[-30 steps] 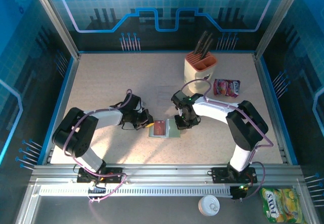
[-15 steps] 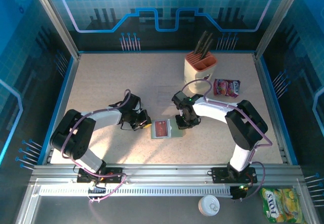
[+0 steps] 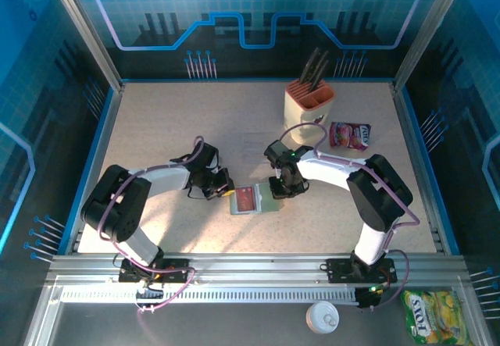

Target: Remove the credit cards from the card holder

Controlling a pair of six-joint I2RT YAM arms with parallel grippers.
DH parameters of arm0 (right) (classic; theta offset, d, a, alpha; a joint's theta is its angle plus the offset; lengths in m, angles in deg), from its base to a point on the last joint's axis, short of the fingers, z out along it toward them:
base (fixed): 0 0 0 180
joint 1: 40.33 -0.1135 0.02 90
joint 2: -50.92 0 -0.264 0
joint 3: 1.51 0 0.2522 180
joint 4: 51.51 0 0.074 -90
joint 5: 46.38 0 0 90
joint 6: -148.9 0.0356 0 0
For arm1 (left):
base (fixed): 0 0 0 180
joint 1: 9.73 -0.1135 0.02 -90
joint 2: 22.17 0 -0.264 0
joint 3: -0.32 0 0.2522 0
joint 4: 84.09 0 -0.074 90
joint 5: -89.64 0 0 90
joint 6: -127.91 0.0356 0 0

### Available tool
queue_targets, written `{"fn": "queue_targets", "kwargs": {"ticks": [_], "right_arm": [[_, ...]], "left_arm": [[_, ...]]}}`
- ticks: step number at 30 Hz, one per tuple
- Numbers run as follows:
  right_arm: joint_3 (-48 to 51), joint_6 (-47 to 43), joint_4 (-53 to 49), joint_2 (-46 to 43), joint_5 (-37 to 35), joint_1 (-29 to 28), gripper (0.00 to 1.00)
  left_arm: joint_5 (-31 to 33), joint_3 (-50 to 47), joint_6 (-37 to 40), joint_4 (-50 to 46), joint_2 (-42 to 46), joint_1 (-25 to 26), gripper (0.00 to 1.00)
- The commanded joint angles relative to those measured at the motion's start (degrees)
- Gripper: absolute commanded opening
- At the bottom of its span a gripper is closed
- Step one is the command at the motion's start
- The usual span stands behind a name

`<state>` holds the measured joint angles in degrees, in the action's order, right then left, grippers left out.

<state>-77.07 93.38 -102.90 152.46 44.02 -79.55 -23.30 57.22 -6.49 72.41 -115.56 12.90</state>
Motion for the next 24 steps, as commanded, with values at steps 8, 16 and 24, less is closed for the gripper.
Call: {"fn": "queue_targets", "kwargs": {"ticks": [8, 16, 24], "right_arm": [[1.7, 3.7, 0.0, -0.8, -1.4, -1.1, 0.12], [2.2, 3.9, -0.6, -1.4, -3.1, -0.6, 0.12], [2.3, 3.5, -0.3, -1.0, -2.6, -0.2, 0.12]], "left_arm": [[-3.0, 4.0, 4.4, -3.0, -2.4, -2.7, 0.06], [-3.7, 3.6, 4.0, -4.5, 0.2, -2.7, 0.06], [-3.4, -0.7, 1.2, -3.9, 3.5, -0.6, 0.06]]}}
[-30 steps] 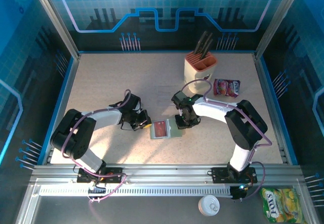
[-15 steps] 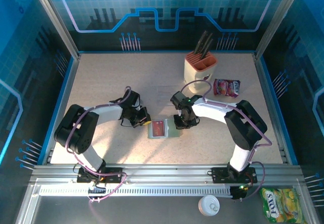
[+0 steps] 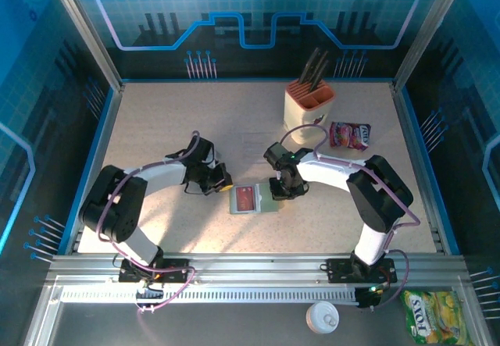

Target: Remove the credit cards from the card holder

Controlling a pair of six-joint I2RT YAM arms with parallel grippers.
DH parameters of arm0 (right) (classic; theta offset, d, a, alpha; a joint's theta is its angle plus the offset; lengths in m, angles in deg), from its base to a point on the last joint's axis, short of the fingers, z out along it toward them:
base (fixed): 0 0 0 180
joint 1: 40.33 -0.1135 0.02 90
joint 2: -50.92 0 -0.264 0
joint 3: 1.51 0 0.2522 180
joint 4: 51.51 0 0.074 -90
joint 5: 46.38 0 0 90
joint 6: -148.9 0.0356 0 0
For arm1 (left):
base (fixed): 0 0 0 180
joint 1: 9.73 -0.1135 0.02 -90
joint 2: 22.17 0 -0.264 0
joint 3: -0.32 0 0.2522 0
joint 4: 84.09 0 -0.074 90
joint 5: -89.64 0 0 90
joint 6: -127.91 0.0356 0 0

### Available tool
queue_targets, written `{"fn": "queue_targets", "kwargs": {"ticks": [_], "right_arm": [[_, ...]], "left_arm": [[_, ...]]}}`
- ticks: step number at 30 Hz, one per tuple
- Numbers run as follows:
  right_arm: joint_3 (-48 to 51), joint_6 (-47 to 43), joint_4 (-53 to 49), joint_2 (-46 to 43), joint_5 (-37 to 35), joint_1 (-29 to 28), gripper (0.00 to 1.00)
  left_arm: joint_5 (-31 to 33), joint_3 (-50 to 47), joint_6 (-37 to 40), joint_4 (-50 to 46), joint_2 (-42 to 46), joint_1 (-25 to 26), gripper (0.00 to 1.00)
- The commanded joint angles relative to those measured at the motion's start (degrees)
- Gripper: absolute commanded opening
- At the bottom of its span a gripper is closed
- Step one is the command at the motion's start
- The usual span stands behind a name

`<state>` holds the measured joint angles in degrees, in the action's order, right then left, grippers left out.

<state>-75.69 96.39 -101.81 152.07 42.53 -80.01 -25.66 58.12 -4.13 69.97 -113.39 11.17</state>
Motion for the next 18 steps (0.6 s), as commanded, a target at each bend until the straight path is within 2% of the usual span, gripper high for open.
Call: {"fn": "queue_targets", "kwargs": {"ticks": [1, 11, 18], "right_arm": [[0.8, 0.4, -1.4, -0.5, -1.0, 0.2, 0.12], [0.9, 0.0, -1.7, -0.7, -0.8, 0.2, 0.13], [0.6, 0.0, -1.7, -0.2, -0.7, 0.3, 0.14]], "left_arm": [[-1.0, -2.0, -1.6, -1.0, 1.4, 1.6, 0.05], [4.1, -4.4, -3.7, -1.9, 2.9, 3.4, 0.04], [3.4, -3.7, -3.0, -1.8, 0.6, 3.4, 0.04]]}}
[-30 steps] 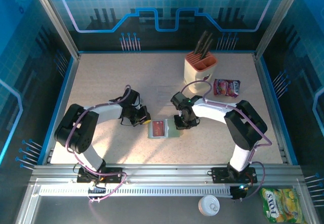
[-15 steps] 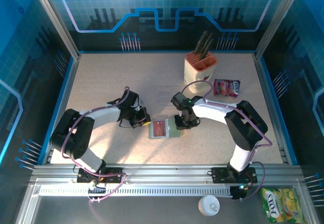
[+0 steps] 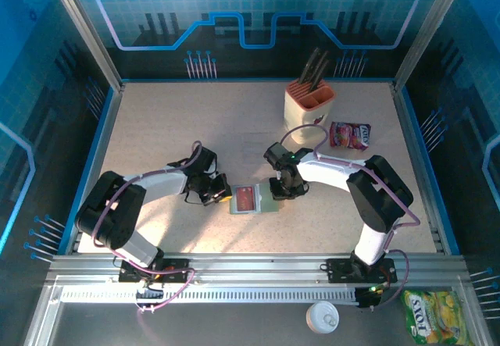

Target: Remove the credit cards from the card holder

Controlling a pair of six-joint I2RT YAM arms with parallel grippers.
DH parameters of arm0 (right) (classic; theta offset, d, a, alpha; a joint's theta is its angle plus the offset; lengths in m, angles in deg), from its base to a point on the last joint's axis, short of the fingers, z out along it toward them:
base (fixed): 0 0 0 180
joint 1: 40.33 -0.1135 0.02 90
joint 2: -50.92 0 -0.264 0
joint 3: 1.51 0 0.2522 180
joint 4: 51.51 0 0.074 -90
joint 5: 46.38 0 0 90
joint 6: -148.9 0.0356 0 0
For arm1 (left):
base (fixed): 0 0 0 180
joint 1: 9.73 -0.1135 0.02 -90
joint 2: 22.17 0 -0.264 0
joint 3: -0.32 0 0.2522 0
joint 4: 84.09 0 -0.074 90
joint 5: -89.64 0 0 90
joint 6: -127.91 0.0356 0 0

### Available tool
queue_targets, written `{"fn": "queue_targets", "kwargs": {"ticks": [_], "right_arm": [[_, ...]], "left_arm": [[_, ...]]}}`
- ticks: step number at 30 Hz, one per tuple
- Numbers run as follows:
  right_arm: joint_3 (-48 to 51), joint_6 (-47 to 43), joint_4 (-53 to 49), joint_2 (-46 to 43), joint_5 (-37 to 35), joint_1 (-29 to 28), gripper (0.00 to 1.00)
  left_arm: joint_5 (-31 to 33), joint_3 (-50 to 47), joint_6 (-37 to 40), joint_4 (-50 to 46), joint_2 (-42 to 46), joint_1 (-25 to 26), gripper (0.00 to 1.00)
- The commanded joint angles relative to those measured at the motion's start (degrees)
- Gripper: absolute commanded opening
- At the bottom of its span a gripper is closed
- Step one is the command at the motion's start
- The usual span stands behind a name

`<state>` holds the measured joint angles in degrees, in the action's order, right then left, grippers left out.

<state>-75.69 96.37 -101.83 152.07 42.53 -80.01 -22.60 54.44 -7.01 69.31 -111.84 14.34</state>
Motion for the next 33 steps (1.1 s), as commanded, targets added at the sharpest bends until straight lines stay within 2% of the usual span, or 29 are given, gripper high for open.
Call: {"fn": "queue_targets", "kwargs": {"ticks": [1, 17, 22, 33], "right_arm": [[0.4, 0.0, -1.8, -0.2, -0.6, 0.3, 0.14], [1.3, 0.3, -2.9, -0.5, -2.2, 0.2, 0.16], [1.0, 0.2, -4.6, -0.6, -4.2, 0.2, 0.19], [1.6, 0.3, -7.4, -1.8, -7.7, 1.2, 0.34]], "left_arm": [[0.3, 0.1, -0.1, -1.1, -1.4, 0.2, 0.04], [0.7, 3.0, 3.2, -3.3, -5.9, -0.3, 0.04], [1.0, 3.0, 3.5, -4.0, -5.8, -0.5, 0.04], [1.4, 2.7, 4.2, -4.9, -6.3, -1.3, 0.04]]}}
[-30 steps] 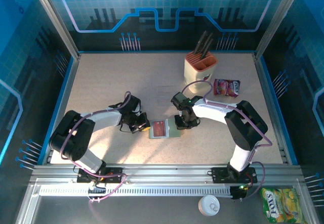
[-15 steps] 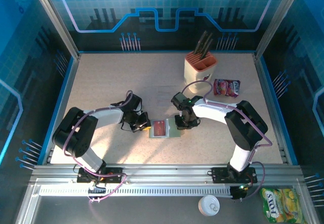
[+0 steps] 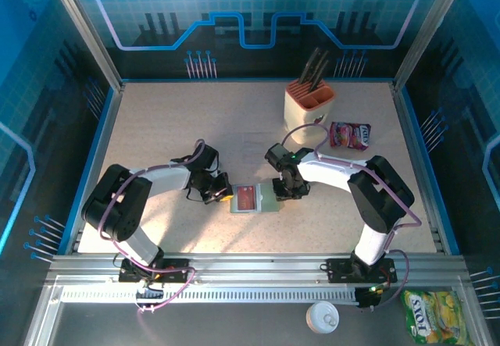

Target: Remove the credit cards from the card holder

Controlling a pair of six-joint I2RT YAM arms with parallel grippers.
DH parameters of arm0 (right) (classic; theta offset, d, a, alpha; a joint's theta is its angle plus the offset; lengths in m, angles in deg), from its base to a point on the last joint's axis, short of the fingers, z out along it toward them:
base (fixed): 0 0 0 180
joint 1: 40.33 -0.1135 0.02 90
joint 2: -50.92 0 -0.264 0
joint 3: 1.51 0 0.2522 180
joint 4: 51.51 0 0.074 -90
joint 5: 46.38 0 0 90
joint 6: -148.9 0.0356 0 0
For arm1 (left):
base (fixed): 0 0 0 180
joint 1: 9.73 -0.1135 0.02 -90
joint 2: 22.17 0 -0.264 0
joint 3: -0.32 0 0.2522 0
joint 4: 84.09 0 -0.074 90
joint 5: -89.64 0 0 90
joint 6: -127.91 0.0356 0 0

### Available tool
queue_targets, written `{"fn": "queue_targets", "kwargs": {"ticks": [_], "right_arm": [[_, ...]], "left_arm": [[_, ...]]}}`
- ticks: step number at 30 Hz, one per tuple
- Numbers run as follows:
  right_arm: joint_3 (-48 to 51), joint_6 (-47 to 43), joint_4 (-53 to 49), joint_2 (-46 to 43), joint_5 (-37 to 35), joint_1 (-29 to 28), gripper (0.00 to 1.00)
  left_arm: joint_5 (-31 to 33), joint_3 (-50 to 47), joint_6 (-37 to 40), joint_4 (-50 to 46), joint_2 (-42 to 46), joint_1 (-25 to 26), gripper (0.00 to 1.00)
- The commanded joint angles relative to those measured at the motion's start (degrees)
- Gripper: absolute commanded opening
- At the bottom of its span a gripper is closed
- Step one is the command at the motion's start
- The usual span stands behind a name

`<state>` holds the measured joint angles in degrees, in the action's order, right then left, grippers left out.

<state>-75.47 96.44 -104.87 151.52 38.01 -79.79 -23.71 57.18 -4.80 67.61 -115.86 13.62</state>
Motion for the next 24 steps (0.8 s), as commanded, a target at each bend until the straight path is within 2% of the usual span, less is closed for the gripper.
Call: {"fn": "queue_targets", "kwargs": {"ticks": [1, 9, 16, 24], "right_arm": [[1.6, 0.4, -4.5, -1.3, -3.4, 1.1, 0.36], [2.4, 0.9, -5.4, -1.1, -4.7, 2.1, 0.40], [2.8, 1.3, -7.2, -1.3, -7.2, 2.9, 0.48], [3.3, 1.2, -7.4, -2.3, -7.5, 3.7, 0.51]], "left_arm": [[2.6, 0.1, 2.2, -3.4, -2.3, -0.5, 0.04], [2.9, 0.0, 2.8, -4.1, -2.2, -0.9, 0.04], [3.1, 0.1, 2.8, -4.3, -2.2, -1.0, 0.03], [3.2, 0.2, 2.8, -4.7, -2.2, -1.1, 0.03]]}}
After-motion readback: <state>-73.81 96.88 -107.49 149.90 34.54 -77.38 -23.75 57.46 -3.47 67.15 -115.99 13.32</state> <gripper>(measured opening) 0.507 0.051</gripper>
